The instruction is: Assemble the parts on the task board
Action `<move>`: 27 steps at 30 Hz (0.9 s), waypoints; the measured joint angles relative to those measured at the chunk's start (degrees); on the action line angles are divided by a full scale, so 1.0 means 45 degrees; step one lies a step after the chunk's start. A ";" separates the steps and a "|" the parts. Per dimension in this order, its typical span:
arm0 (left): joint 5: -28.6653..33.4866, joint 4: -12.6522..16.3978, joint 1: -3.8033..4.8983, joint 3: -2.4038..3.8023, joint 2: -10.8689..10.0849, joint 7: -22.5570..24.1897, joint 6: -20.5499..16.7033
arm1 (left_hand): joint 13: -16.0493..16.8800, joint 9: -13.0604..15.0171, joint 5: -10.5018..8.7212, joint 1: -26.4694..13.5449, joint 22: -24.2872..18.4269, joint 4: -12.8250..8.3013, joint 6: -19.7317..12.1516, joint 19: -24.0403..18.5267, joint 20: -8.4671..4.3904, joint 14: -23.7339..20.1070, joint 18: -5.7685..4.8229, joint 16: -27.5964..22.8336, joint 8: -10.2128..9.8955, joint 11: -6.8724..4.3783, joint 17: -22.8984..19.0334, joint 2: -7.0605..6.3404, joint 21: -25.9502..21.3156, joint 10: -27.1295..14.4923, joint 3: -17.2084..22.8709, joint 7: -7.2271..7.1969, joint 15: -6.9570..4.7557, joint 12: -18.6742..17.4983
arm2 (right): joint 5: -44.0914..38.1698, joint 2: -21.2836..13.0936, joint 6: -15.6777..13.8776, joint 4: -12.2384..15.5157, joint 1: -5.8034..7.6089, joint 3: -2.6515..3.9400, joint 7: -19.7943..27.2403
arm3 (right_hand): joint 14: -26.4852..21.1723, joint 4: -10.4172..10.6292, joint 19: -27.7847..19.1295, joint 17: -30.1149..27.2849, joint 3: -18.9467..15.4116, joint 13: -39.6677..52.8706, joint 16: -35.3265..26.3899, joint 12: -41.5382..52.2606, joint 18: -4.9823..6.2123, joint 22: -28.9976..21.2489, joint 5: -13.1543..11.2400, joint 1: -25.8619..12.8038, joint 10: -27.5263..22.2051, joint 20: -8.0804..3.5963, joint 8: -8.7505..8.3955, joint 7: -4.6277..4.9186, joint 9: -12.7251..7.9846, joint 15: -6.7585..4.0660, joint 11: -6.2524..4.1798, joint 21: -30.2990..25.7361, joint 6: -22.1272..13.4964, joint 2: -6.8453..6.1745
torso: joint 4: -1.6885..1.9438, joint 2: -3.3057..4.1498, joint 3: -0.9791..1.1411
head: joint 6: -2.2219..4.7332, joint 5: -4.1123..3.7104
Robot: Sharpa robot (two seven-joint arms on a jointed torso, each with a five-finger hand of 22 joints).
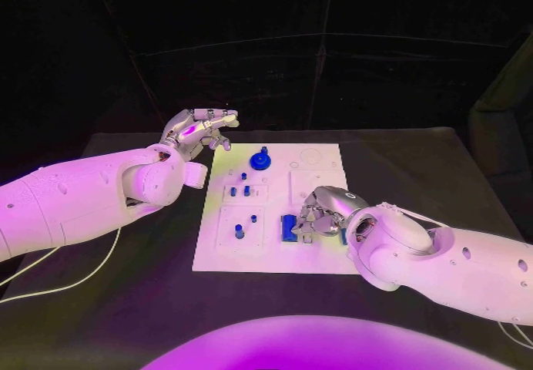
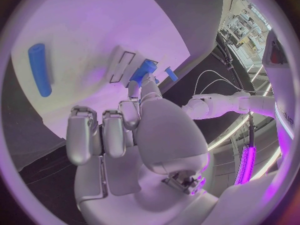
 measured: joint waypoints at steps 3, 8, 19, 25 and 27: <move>0.0000 0.0004 0.0000 0.0000 -0.0013 -0.0004 0.0003 | 0.0000 0.0000 0.0000 0.0000 0.0000 0.0000 0.0000 0.0000 0.0000 0.0000 0.0000 0.0000 0.0000 0.0000 0.0000 0.0000 0.0000 0.0000 0.0000 0.0000 0.0000 0.0000 | -0.0005 -0.0101 -0.0104 0.0067 -0.0001 0.0000 0.0000 | 0.0001 0.0055 0.0019 0.0000 -0.0055 -0.0078 -0.0001 0.0001 0.0001 -0.0001 0.0192 -0.0031 0.0000 -0.0019 0.0043 0.0001 0.0015 0.0000 0.0000 0.0000 -0.0065 0.0030 | 0.0000 -0.0001 0.0002 | 0.0000 -0.0013; 0.0000 0.0018 0.0001 -0.0003 -0.0050 -0.0010 0.0007 | 0.0000 0.0000 0.0000 0.0000 0.0001 0.0000 0.0000 0.0000 0.0000 0.0000 0.0000 0.0000 0.0000 0.0000 0.0001 0.0000 0.0000 0.0000 0.0000 0.0000 0.0000 0.0000 | 0.0228 -0.0675 -0.0420 0.0423 -0.0001 0.0001 0.0336 | 0.0025 0.0236 0.0010 -0.0001 -0.0235 -0.0343 -0.0002 -0.0052 0.0002 -0.0001 0.0815 -0.0360 -0.0001 -0.0010 -0.0326 0.0263 -0.0145 -0.0022 0.0000 0.0000 -0.0852 0.0112 | 0.0000 -0.0001 0.0005 | 0.0020 -0.0034; 0.0001 0.0103 0.0001 -0.0008 -0.0173 -0.0016 0.0019 | 0.0000 0.0000 0.0000 0.0000 -0.0015 -0.0036 0.0000 0.0000 0.0000 -0.0047 0.0000 0.0000 0.0000 0.0047 -0.0039 0.0000 0.0001 -0.0047 -0.0036 0.0000 0.0047 0.0064 | 0.1276 -0.3112 -0.0592 0.1137 0.0144 0.0019 0.1317 | -0.0004 0.0453 -0.0228 -0.0002 -0.0372 -0.0941 -0.0220 -0.0977 0.0002 -0.0002 0.1186 -0.0545 -0.0112 0.0380 -0.1796 0.0854 -0.1028 0.0418 0.0307 -0.0197 -0.1649 0.0271 | -0.0039 -0.0020 -0.0001 | 0.0117 -0.0354; 0.0001 0.0135 0.0000 -0.0012 -0.0199 -0.0016 0.0024 | 0.0000 0.0000 0.0000 0.0000 -0.0014 -0.0036 0.0000 0.0000 0.0000 -0.0046 0.0000 0.0000 0.0000 0.0047 -0.0039 0.0000 0.0000 -0.0047 -0.0036 0.0000 0.0046 0.0064 | 0.1173 -0.3567 -0.0338 0.1058 0.0170 0.0016 0.1005 | -0.0003 0.0891 -0.0232 -0.0002 -0.0811 -0.0981 -0.0227 -0.1099 -0.0001 -0.0002 0.1873 -0.1188 -0.0112 0.0468 -0.1967 0.0731 -0.1239 0.0417 0.0306 -0.0197 -0.0981 0.0099 | -0.0065 -0.0004 0.0020 | 0.0184 -0.0472; 0.0001 0.0135 0.0000 -0.0018 -0.0199 -0.0016 0.0026 | 0.0000 0.0000 0.0000 0.0000 -0.0014 -0.0036 0.0000 0.0000 0.0000 -0.0046 0.0000 0.0000 0.0000 0.0047 -0.0039 0.0000 0.0000 -0.0047 -0.0036 0.0000 0.0046 0.0064 | 0.1087 -0.3569 -0.0247 0.1029 0.0172 0.0011 0.0846 | -0.0004 0.1033 -0.0231 -0.0002 -0.0954 -0.1017 -0.0281 -0.1123 0.0000 -0.0002 0.1964 -0.1279 -0.0112 0.0468 -0.1968 0.0646 -0.1241 0.0417 0.0306 -0.0248 -0.0811 0.0065 | -0.0081 -0.0002 0.0032 | 0.0190 -0.0491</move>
